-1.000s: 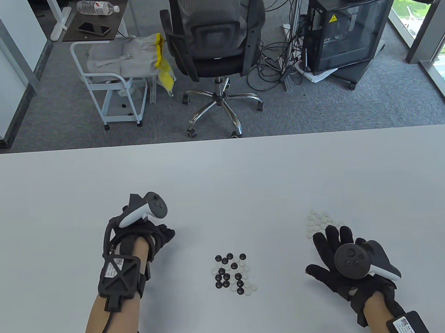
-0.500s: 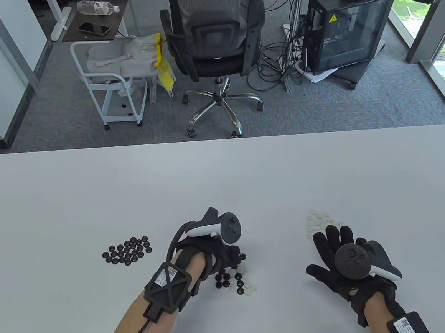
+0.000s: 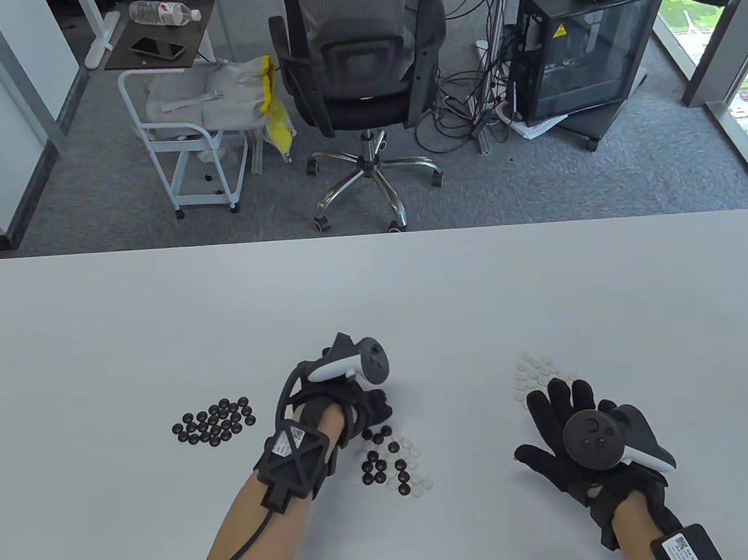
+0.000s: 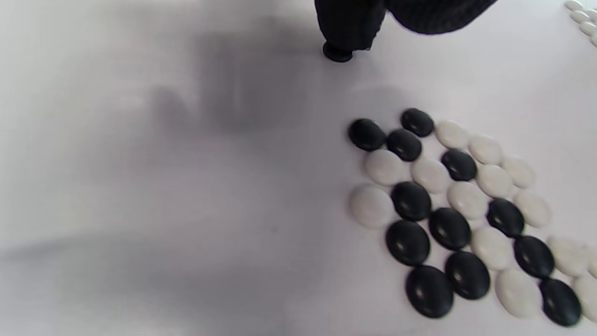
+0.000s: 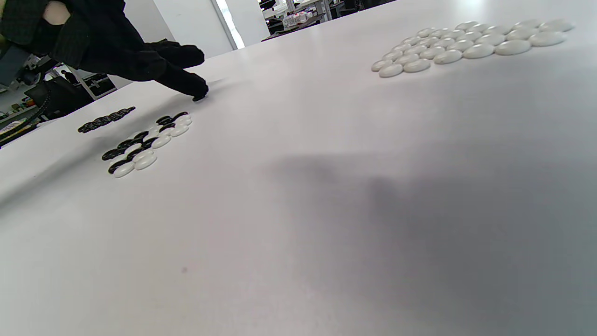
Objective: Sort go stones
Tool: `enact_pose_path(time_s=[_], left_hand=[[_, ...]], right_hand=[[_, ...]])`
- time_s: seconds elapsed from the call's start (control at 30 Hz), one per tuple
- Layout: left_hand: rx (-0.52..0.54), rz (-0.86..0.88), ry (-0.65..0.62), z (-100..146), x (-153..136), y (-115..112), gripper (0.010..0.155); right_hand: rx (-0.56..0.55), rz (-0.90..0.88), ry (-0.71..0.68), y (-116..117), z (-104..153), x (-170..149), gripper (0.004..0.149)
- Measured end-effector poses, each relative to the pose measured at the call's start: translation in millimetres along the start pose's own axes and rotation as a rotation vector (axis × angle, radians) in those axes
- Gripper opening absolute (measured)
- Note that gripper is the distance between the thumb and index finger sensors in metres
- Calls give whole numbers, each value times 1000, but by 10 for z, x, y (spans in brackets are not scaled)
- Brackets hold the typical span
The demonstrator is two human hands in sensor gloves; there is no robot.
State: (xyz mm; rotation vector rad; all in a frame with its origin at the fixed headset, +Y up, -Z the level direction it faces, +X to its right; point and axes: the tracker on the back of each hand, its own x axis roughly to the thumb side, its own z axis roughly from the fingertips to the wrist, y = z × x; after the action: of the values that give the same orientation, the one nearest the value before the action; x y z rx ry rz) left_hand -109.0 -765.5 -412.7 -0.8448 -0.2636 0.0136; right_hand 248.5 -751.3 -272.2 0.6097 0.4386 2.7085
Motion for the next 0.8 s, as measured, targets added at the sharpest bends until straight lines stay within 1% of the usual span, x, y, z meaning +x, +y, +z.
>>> enact_pose_path(time_s=[0.1, 0.13, 0.3, 0.37, 0.47, 0.57, 0.8], left_hand=[[3, 101, 110, 24, -431, 49, 67], [3, 162, 136, 48, -588, 46, 67], [25, 307, 226, 174, -1110, -23, 68], [45, 330, 269, 222, -1268, -57, 68], [55, 371, 303, 290, -1458, -112, 68], [69, 386, 339, 339, -1565, -139, 69], [64, 394, 396, 407, -1692, -175, 70]], right_hand=[[-5, 2, -1, -6, 5, -2, 86], [-6, 3, -1, -7, 6, -2, 86], [-2, 8, -7, 2, -3, 6, 86], [4, 9, -7, 12, -11, 6, 86], [4, 11, -5, 13, -9, 4, 86], [1, 10, -2, 14, -8, 5, 86], [15, 13, 0, 37, -28, 8, 86]])
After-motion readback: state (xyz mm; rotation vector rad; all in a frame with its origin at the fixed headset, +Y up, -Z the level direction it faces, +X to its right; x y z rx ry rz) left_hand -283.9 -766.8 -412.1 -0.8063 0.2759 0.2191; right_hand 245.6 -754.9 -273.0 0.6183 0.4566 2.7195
